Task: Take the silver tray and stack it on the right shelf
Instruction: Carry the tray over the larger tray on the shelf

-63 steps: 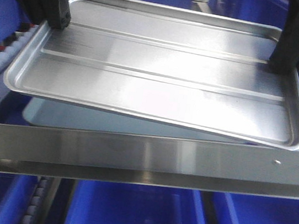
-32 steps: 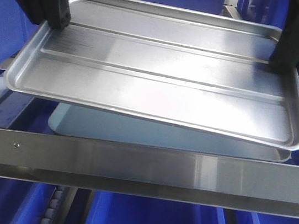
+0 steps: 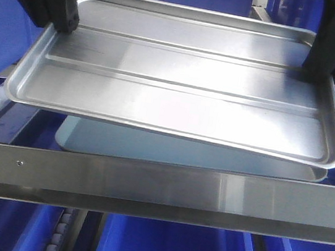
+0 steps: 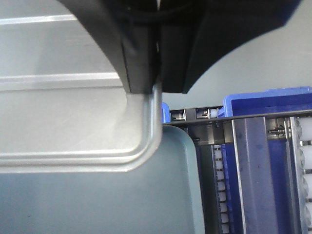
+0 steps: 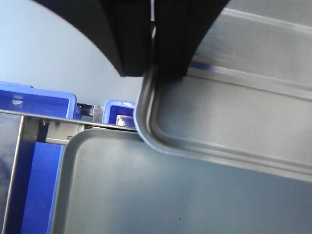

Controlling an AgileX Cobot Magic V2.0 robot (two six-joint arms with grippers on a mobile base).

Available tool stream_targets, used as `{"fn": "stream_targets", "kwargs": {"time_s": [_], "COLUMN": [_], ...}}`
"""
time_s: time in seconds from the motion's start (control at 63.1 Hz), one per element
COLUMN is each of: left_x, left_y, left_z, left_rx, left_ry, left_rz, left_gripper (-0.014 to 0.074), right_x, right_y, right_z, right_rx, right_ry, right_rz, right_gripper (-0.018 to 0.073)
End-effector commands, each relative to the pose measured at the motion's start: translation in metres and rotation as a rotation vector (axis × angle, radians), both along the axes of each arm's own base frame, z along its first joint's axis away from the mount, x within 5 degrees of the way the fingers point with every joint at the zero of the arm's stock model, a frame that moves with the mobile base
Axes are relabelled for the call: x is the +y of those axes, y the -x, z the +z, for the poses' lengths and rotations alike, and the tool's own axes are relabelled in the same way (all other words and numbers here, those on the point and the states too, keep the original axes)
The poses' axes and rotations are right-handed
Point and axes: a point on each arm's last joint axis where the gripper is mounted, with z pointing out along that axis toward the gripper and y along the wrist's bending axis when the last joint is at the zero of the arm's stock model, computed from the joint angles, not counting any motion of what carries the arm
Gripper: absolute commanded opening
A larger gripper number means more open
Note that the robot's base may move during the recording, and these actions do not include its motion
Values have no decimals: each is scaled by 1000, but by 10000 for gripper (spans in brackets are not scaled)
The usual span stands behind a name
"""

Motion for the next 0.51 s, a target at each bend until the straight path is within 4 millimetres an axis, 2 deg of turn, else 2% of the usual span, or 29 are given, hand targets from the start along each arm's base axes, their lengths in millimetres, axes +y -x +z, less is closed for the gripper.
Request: {"fn": "stream_targets", "kwargs": {"time_s": [0.0,0.491], "left_x": [2,2], "left_y": [1,1], "left_z": [24,24], "left_rx": [-98,-100], "left_ry": [62,64], "left_rz": [-23,-24], "left_gripper": [-93,-93], "right_x": [-1,0], "right_y": [0,-1], "right_z": [18,19], "right_rx": [-90,-101], "right_ry": [-22,-30], "right_rz": [33,36], "right_gripper": [57,57]}}
